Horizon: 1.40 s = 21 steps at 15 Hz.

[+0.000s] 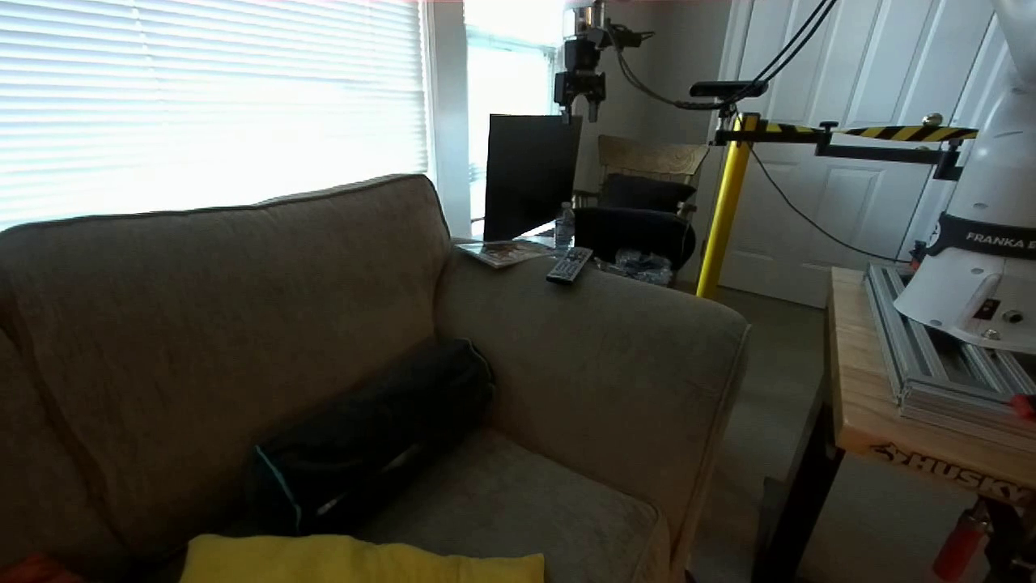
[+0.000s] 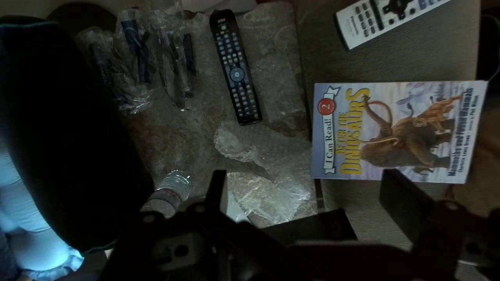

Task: Remove the black remote control from the right armrest of the couch and put it on the table.

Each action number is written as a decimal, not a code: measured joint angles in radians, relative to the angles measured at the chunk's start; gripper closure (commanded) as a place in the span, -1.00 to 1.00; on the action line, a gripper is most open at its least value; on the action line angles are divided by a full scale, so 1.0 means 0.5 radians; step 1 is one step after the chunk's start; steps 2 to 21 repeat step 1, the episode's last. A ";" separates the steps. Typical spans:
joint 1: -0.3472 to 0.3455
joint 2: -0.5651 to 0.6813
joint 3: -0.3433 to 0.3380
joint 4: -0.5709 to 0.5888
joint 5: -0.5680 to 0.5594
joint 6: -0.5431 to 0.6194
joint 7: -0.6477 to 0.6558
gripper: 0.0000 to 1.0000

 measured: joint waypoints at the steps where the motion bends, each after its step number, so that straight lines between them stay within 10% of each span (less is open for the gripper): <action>1: 0.025 -0.101 0.001 -0.084 0.000 -0.003 0.001 -1.00; 21: 0.025 -0.101 0.001 -0.084 0.000 -0.003 0.001 -1.00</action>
